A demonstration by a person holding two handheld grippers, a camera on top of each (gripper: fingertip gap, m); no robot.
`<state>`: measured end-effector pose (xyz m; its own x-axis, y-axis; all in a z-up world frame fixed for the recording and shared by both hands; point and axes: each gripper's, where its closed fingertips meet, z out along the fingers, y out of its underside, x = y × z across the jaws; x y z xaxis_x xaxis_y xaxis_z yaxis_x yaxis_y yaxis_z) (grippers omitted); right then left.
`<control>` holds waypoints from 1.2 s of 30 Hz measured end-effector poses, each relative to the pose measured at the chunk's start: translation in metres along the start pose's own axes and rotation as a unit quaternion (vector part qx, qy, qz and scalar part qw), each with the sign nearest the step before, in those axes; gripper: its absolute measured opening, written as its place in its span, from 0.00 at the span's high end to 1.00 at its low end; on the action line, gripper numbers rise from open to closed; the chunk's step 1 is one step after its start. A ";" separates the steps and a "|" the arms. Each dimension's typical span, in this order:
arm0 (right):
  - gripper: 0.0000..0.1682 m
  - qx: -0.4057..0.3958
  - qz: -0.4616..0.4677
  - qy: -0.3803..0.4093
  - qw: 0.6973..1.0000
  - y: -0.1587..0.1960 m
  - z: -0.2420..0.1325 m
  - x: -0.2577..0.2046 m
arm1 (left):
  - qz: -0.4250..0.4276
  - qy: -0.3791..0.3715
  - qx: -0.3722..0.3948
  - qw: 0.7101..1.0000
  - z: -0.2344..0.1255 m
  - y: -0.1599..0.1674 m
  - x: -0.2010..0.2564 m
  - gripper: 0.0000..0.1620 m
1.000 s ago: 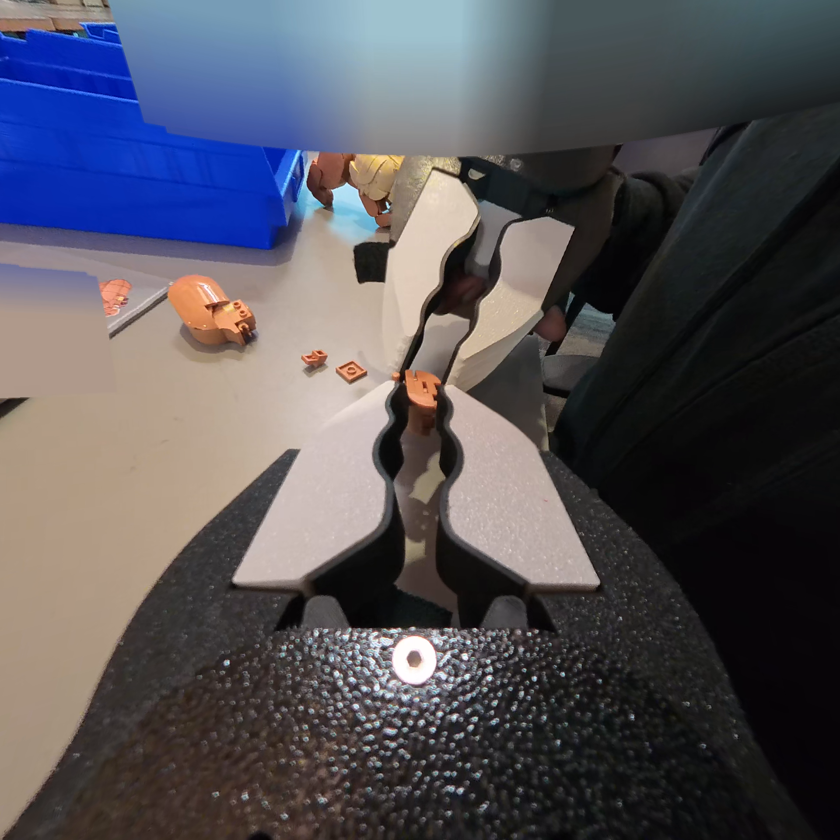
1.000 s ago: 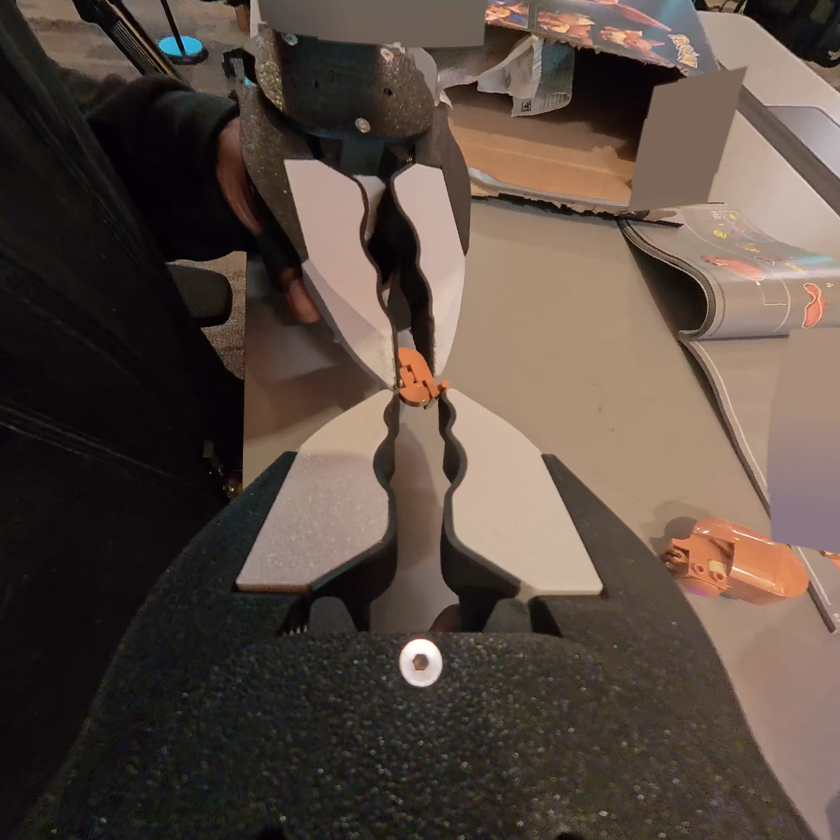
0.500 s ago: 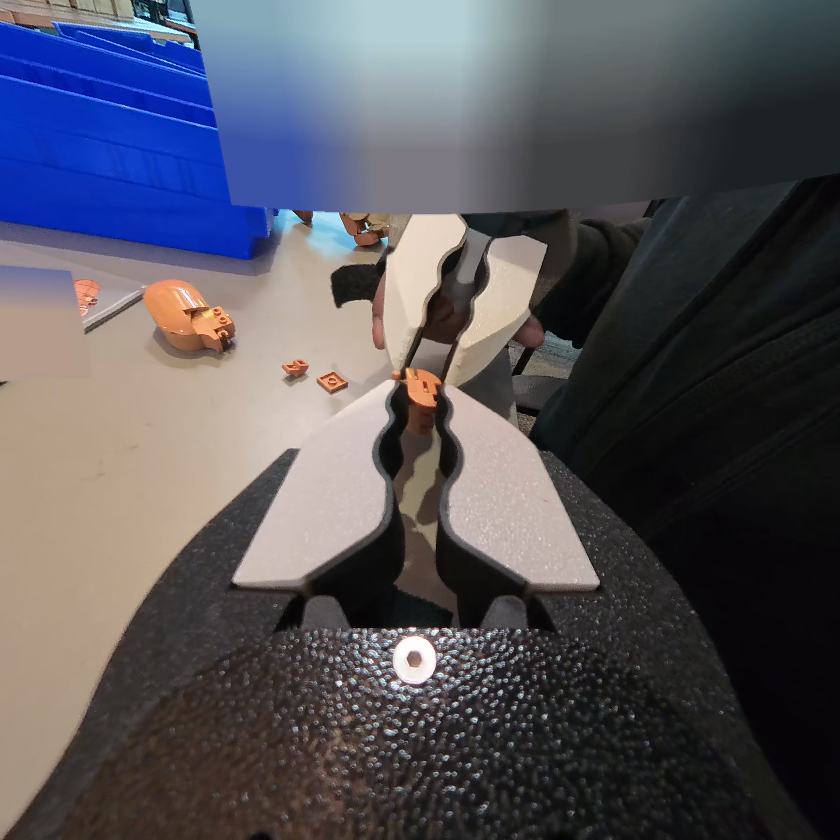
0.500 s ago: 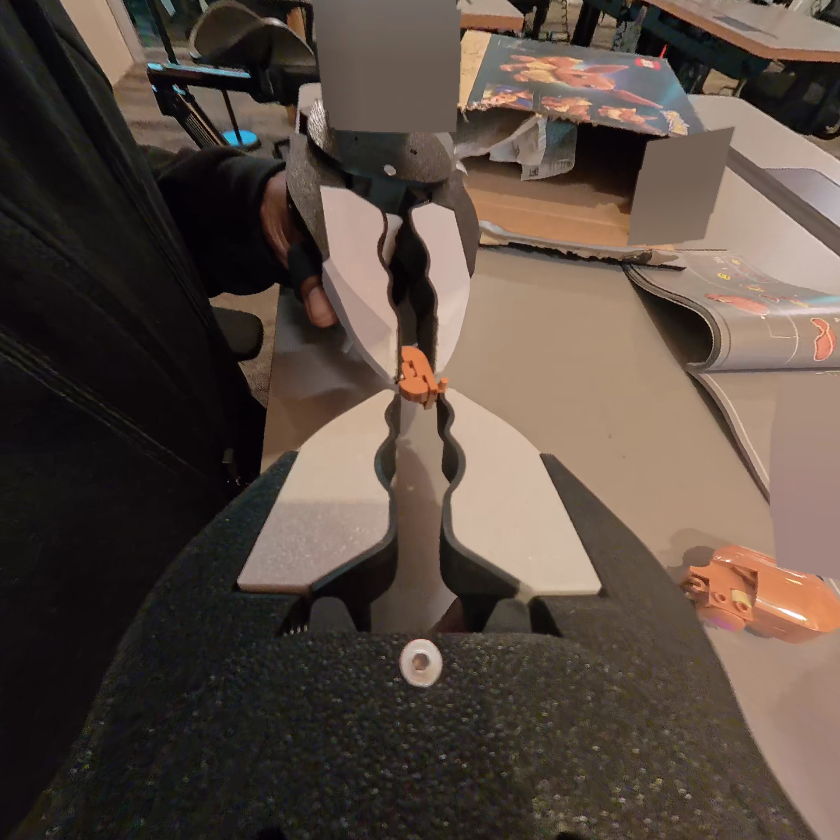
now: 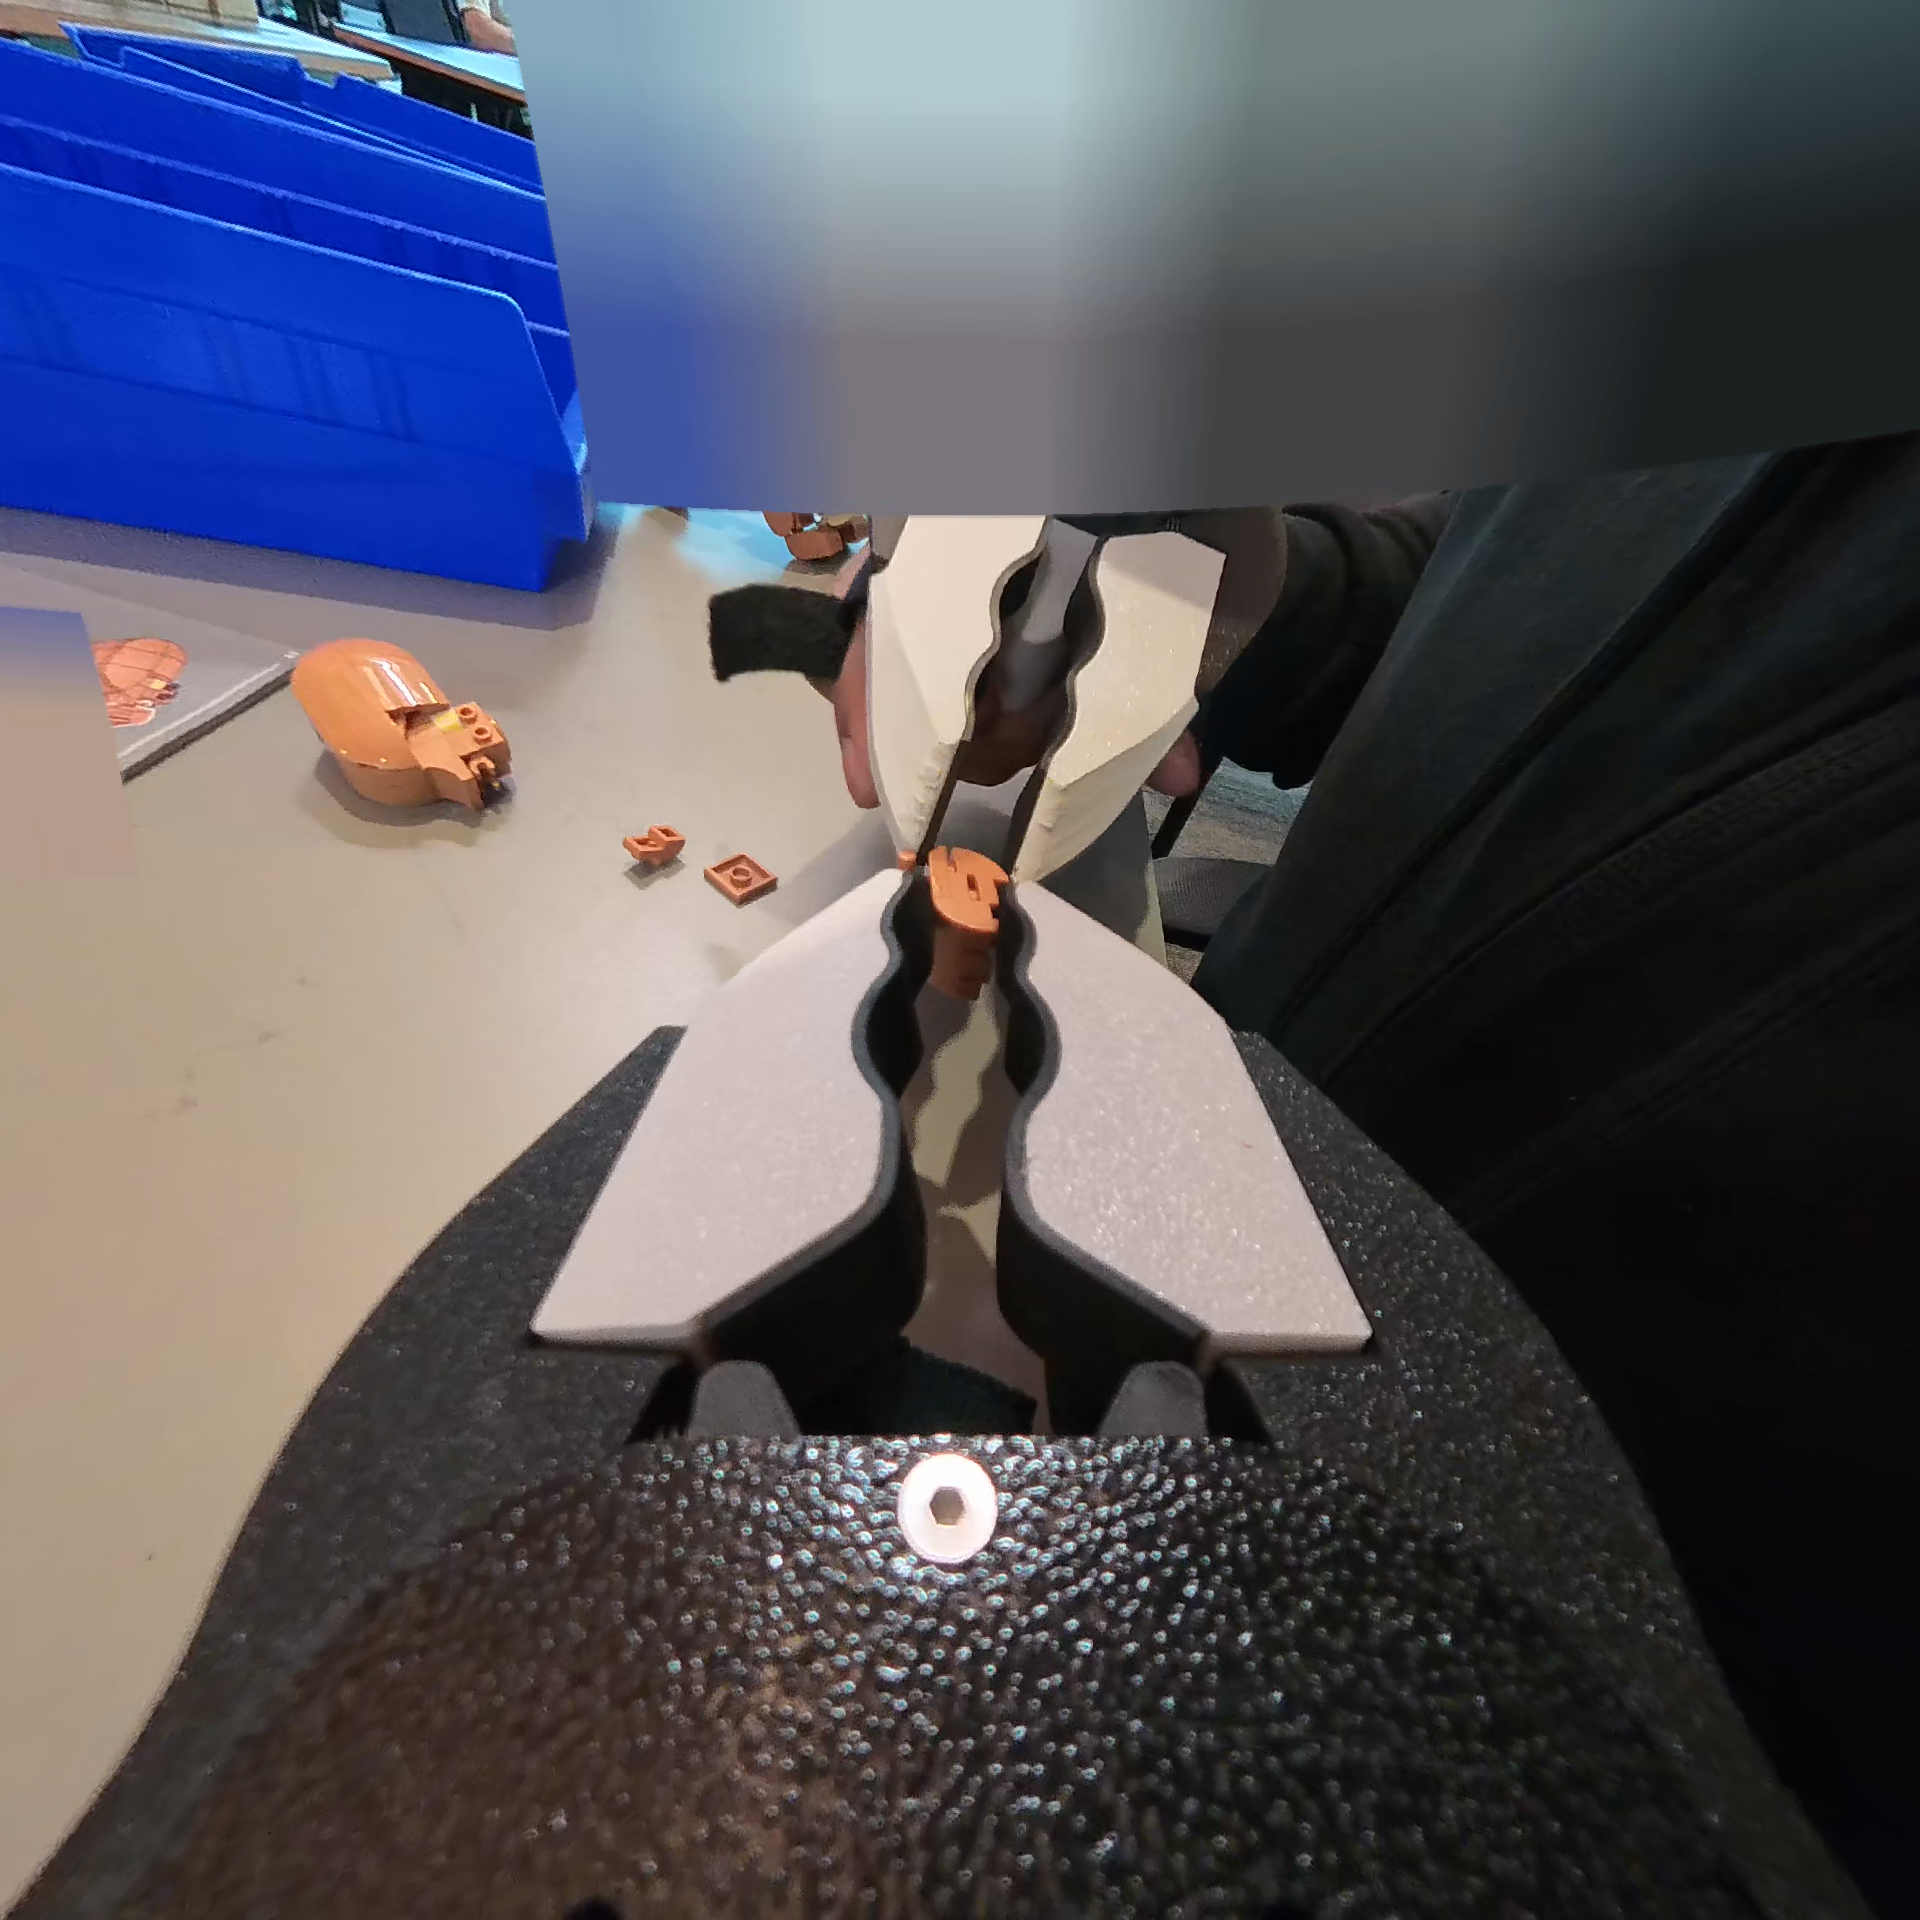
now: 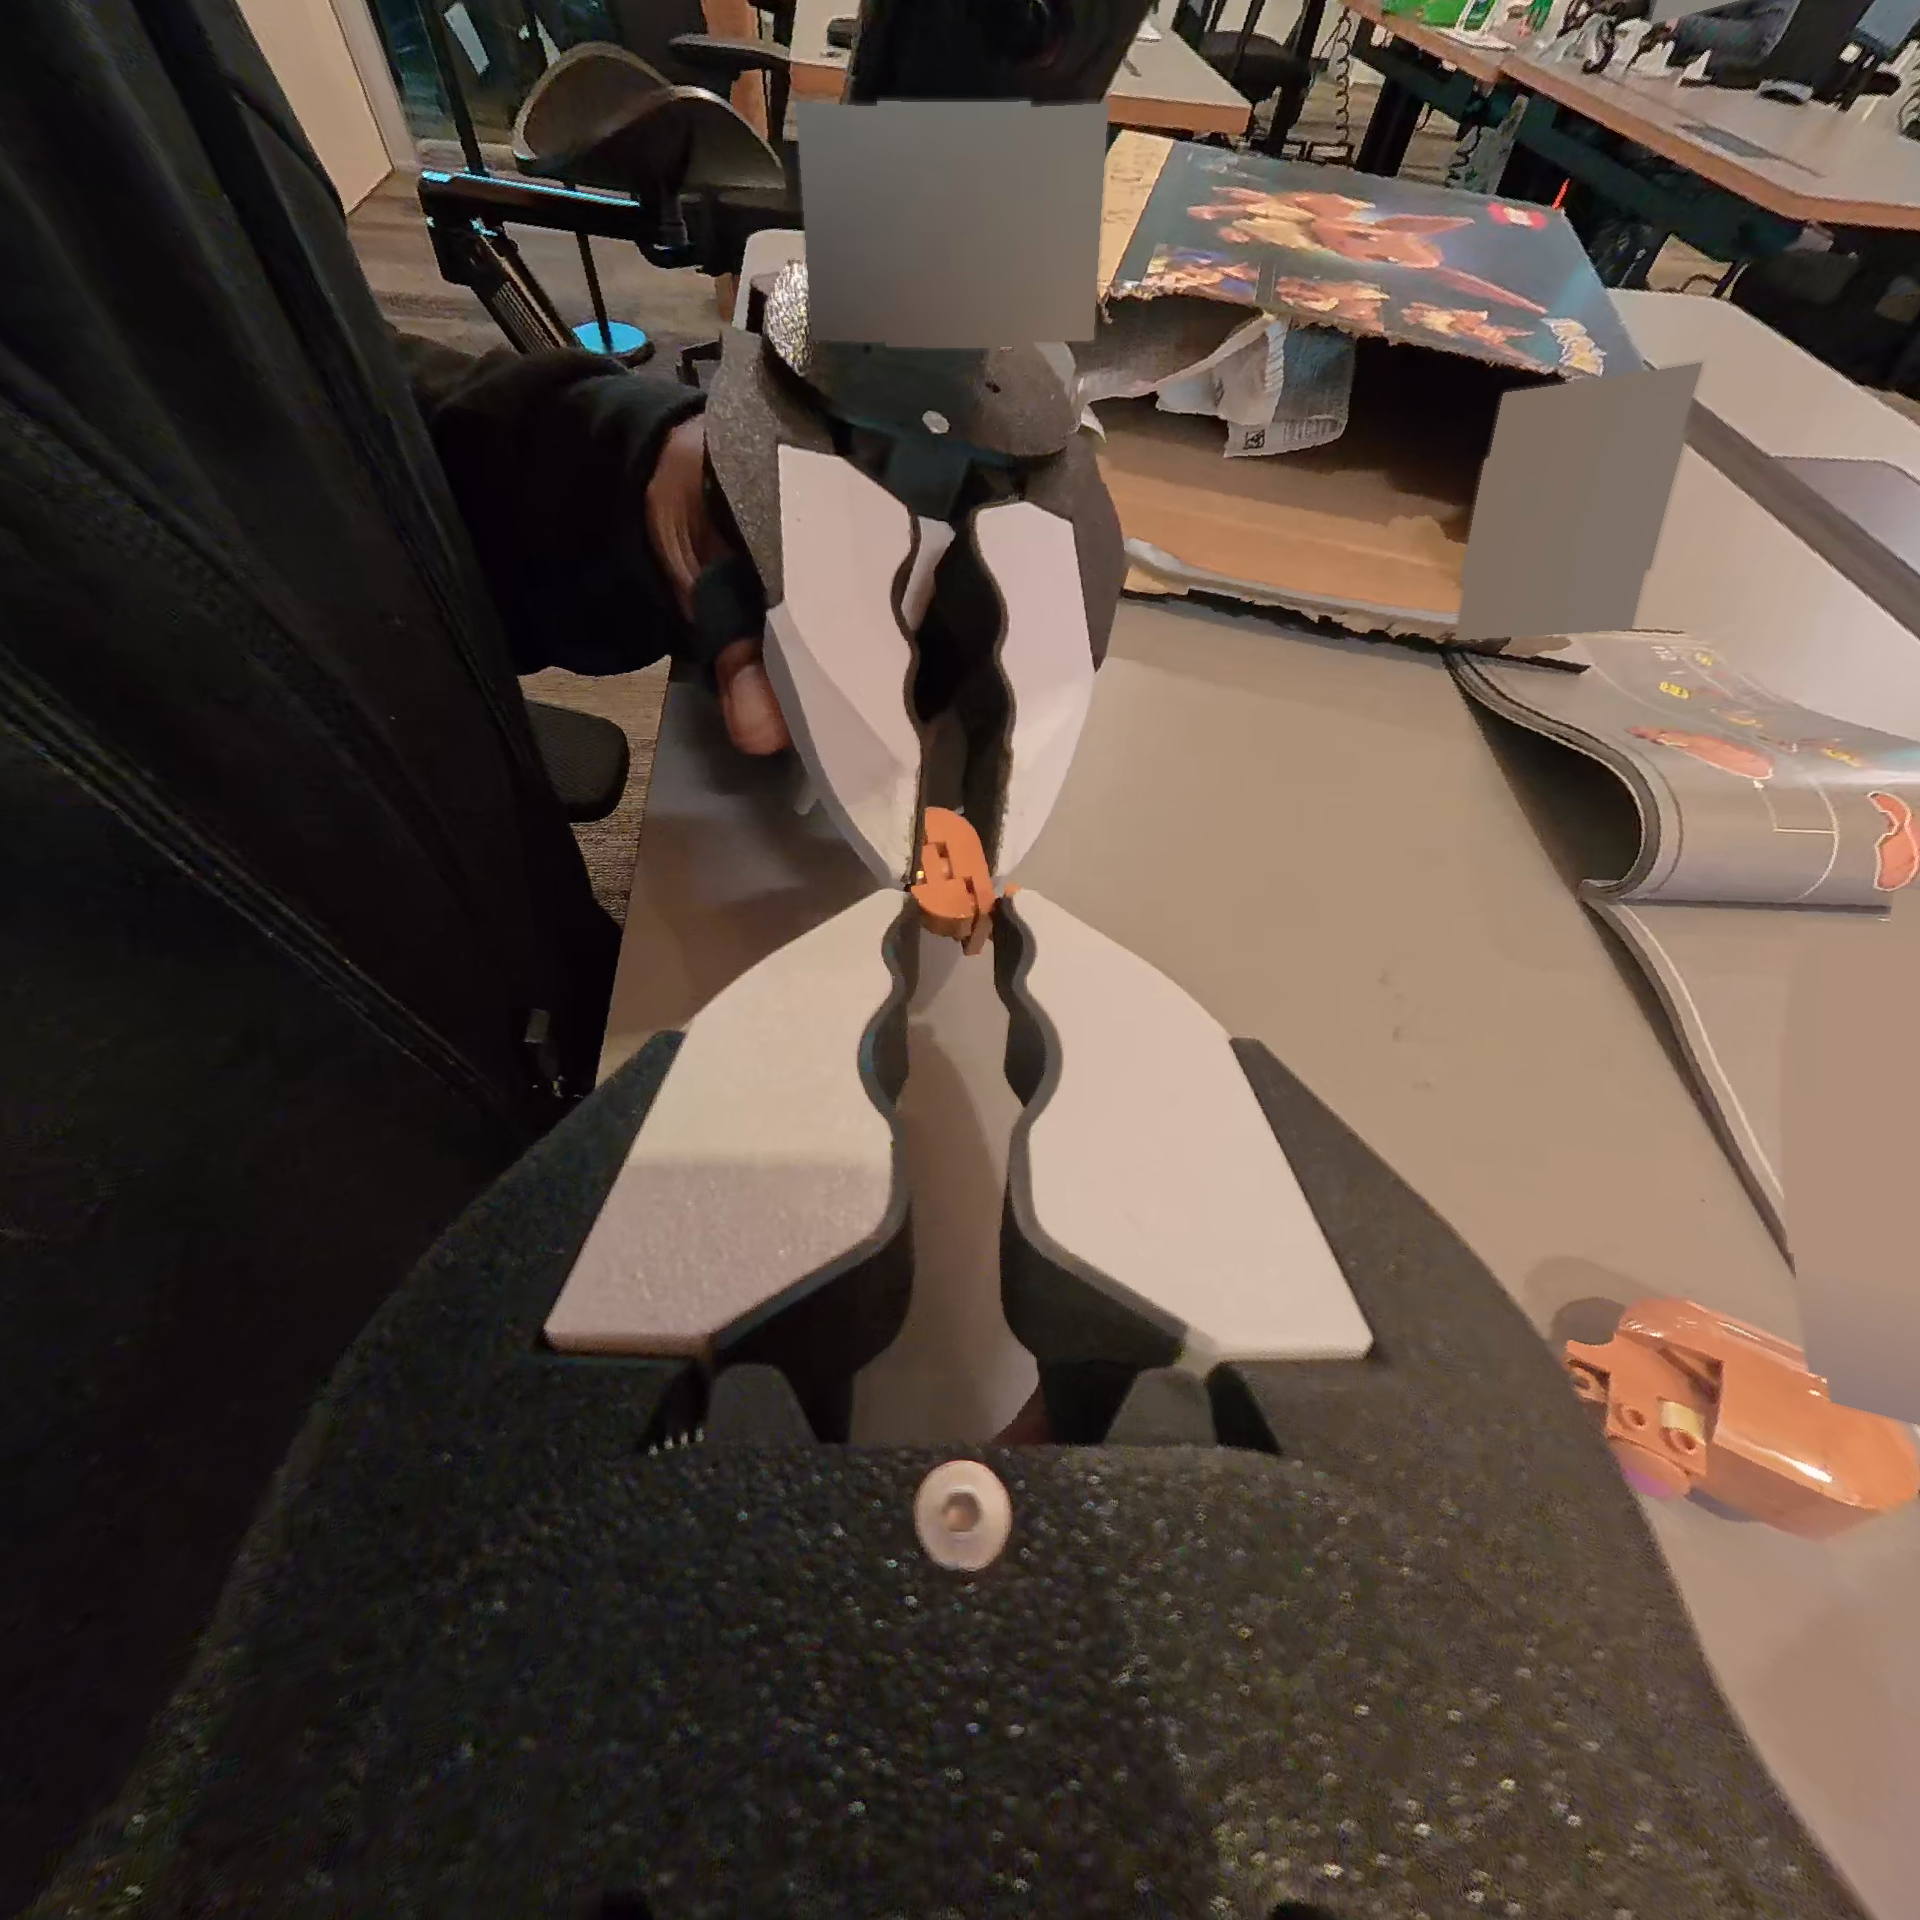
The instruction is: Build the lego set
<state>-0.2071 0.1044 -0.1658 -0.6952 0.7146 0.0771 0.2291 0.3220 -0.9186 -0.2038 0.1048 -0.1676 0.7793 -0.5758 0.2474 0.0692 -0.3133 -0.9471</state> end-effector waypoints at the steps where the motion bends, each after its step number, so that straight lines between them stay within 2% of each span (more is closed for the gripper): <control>1: 0.92 -0.002 0.003 -0.002 1.000 0.001 0.000 0.000 | 0.001 -0.002 -0.001 1.000 0.000 0.000 0.000 0.93; 18: 0.93 -0.015 0.025 0.001 1.000 0.004 -0.001 0.001 | 0.010 -0.017 -0.009 1.000 0.003 0.002 -0.001 0.93; 27: 0.93 0.014 0.063 0.010 0.998 -0.002 -0.002 0.006 | -0.002 -0.031 0.023 0.999 0.000 -0.006 -0.007 0.91; 36: 1.00 0.023 0.081 0.018 0.996 -0.002 -0.003 0.010 | 0.000 -0.039 0.009 0.999 -0.002 -0.002 -0.008 0.92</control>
<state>-0.2128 0.1131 -0.1621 -0.6266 0.7771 -0.0599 0.3038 0.1727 -0.9369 -0.2117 0.1087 -0.1678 0.8258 -0.5146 0.2310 0.0793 -0.2995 -0.9508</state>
